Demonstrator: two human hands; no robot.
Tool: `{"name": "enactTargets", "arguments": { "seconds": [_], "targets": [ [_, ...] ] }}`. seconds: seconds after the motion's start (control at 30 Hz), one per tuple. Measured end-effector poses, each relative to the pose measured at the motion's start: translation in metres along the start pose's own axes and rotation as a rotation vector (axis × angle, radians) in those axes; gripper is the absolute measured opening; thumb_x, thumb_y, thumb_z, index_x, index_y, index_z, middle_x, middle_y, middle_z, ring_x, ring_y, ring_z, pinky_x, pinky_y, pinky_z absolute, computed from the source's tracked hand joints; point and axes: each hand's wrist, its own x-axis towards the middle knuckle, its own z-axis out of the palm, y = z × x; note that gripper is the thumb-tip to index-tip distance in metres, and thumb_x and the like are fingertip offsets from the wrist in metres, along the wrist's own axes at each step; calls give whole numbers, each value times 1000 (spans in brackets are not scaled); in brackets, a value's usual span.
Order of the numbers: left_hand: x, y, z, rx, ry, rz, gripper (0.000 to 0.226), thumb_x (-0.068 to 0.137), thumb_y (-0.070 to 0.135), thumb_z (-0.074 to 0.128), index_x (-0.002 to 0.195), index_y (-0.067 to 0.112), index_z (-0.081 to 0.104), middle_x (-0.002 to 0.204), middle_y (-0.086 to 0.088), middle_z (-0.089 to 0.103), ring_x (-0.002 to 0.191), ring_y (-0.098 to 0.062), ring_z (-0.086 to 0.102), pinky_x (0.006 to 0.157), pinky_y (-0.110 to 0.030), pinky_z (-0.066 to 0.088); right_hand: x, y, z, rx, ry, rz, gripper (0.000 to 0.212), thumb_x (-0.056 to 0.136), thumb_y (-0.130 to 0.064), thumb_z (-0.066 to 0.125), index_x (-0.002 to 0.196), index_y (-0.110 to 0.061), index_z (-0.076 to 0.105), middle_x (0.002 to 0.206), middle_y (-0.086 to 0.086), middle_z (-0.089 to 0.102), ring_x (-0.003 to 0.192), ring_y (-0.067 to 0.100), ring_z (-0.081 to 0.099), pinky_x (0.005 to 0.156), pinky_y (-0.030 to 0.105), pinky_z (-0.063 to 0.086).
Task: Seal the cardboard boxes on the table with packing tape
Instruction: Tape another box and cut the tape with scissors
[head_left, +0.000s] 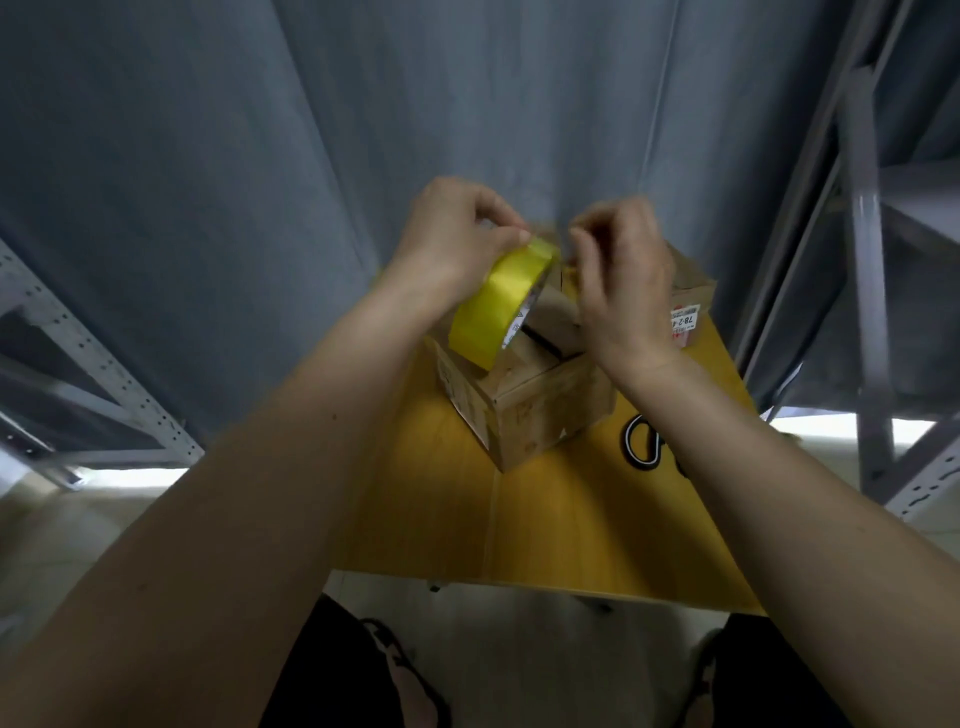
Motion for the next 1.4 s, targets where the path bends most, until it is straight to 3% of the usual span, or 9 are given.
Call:
{"name": "enactTargets", "arguments": {
  "seconds": [0.1,0.23,0.4,0.73,0.97,1.1,1.17,1.3,1.4],
  "targets": [
    [-2,-11,-4,-129,88,-16,3,83,12,73,85,14,74,98,1,71,95,-8,65,95,-25,48,-8,5,2,-56,17,306,18,97,-11,48,111,-3,54,108,13,59,99,23,56,80,26,41],
    [-3,-22,-11,-196,218,-17,9,84,17,72,80,25,72,84,8,71,86,-9,66,87,-32,54,-33,8,23,-434,-589,348,33,98,-28,48,121,-6,54,125,14,55,120,30,49,101,39,39],
    [-1,-15,-20,-200,367,44,20,81,18,71,70,34,65,74,18,66,76,-2,64,80,-28,55,-47,-4,46,-774,-914,210,110,76,-88,28,150,-7,24,156,20,24,145,38,17,119,55,7],
    [14,-17,-42,-336,314,-114,16,80,9,73,69,19,71,88,-10,74,89,-25,71,84,-43,57,-3,28,-3,-397,-1367,24,85,83,-35,68,152,-35,17,162,-8,10,149,15,-3,120,44,0],
    [4,-20,-28,-727,324,-465,21,81,-2,70,64,8,62,50,0,58,45,-11,54,47,-26,48,-22,31,3,-261,-953,156,102,79,-20,74,155,-28,5,161,-2,8,148,20,10,121,39,18],
    [0,-30,-15,-1098,224,-794,17,95,1,55,78,2,60,70,-11,69,63,-20,67,62,-38,57,-32,17,8,65,-551,266,125,73,-26,83,152,-29,-13,159,2,9,147,19,15,116,33,21],
    [-5,-34,-9,-1147,200,-928,14,98,2,50,88,3,61,85,-14,69,79,-26,68,67,-42,57,-25,13,12,66,-505,246,112,80,-19,76,153,-24,-8,158,3,18,146,18,20,117,33,23],
    [-11,-36,-4,-1218,229,-1017,22,100,3,46,84,2,61,58,-16,62,83,-25,71,33,-35,47,-3,2,18,189,-411,252,63,93,-3,54,149,-12,25,146,4,41,136,14,36,111,24,32],
    [-12,-37,-10,-1279,187,-983,24,100,7,48,81,2,62,56,-16,66,56,-26,69,38,-34,52,6,-13,27,357,-336,346,33,91,-3,58,121,-13,48,110,-9,56,107,8,54,90,23,47]
  ]
}}
